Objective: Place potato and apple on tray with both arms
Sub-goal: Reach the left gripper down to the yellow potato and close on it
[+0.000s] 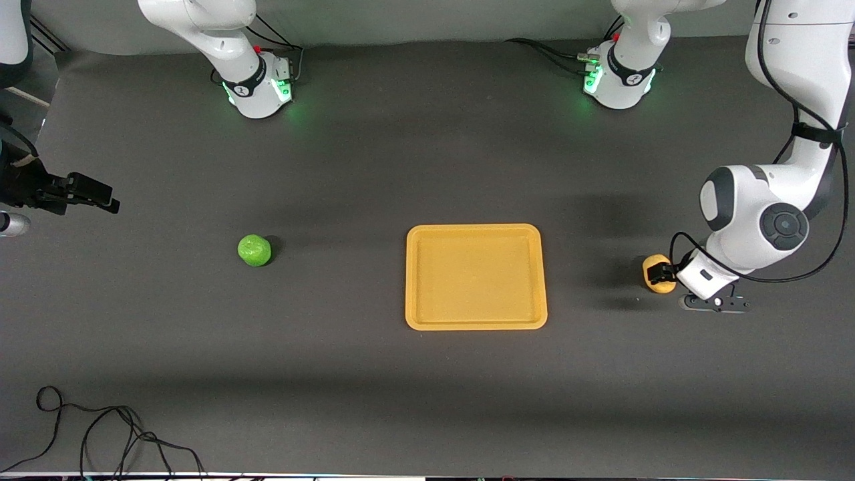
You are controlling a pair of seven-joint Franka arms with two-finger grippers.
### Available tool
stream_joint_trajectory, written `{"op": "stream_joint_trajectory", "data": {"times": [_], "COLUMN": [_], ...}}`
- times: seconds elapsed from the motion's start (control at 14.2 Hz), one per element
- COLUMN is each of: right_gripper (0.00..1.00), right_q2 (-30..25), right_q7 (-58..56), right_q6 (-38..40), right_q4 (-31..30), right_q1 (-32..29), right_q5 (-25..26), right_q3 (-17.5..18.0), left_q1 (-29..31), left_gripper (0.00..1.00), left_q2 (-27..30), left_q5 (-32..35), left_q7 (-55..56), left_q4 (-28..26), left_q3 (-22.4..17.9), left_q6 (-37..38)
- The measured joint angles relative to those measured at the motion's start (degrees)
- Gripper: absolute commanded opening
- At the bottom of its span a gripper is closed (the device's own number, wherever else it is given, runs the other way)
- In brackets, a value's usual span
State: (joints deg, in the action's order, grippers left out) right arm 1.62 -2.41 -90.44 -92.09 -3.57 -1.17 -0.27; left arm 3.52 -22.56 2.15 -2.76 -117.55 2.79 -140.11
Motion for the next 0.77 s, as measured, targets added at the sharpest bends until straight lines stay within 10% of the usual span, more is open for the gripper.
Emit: {"op": "stream_joint_trajectory", "data": {"times": [0.21, 0.77], "right_gripper": [1.0, 1.0], "right_q2": [-0.06, -0.09], "right_q7": [0.0, 0.0], "right_q6": [0.06, 0.24], "right_q4": [0.02, 0.04], "right_q1": [0.0, 0.16], "right_q5": [0.0, 0.0], "right_q3": [0.0, 0.01], "left_q1": [-0.05, -0.05], "left_gripper": [0.95, 0.47], "left_q2": [-1.19, -2.19], "left_q5": [0.01, 0.02], "left_q7": [1.23, 1.52], "left_q4": [-1.13, -1.14], "left_q3": [0.08, 0.06], "left_q6": [-0.82, -1.26]}}
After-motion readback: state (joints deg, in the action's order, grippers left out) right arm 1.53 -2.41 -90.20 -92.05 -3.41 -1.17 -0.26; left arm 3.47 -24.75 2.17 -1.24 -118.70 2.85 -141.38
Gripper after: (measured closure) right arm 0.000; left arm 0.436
